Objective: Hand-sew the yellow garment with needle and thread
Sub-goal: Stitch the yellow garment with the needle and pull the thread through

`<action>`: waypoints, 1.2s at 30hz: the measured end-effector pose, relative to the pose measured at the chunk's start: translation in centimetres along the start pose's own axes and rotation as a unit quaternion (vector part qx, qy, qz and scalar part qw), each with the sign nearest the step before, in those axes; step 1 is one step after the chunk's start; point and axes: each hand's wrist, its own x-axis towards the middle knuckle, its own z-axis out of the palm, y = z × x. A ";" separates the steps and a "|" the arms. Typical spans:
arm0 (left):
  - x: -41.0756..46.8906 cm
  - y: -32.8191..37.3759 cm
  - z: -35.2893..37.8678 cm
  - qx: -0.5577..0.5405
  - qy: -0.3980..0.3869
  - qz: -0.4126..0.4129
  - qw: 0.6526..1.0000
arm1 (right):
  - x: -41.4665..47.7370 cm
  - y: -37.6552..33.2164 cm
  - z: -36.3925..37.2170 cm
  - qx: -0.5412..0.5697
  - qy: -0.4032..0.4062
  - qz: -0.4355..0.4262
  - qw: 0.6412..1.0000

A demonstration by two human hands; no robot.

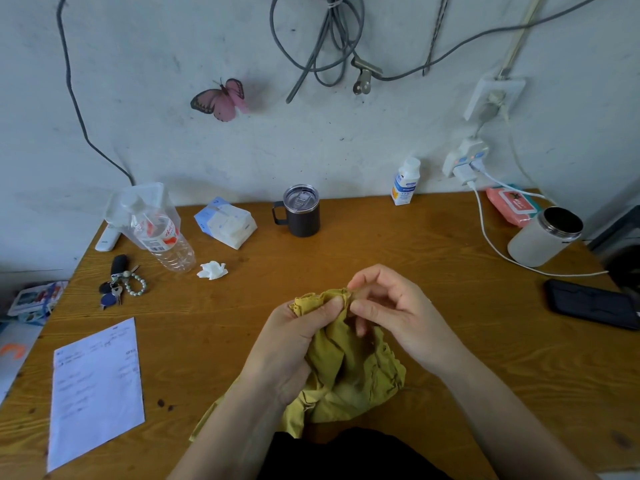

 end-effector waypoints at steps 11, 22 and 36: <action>0.3 0.0 0.1 0.029 0.032 0.033 0.999 | 0.5 -0.5 0.6 -0.295 0.099 -0.205 0.928; 0.7 -0.5 0.3 0.074 0.064 0.057 0.994 | 0.4 0.5 2.4 -0.301 0.214 -0.288 0.884; 0.6 -0.5 0.8 0.183 0.088 0.090 0.975 | 0.8 2.2 3.2 -0.380 0.220 -0.288 0.851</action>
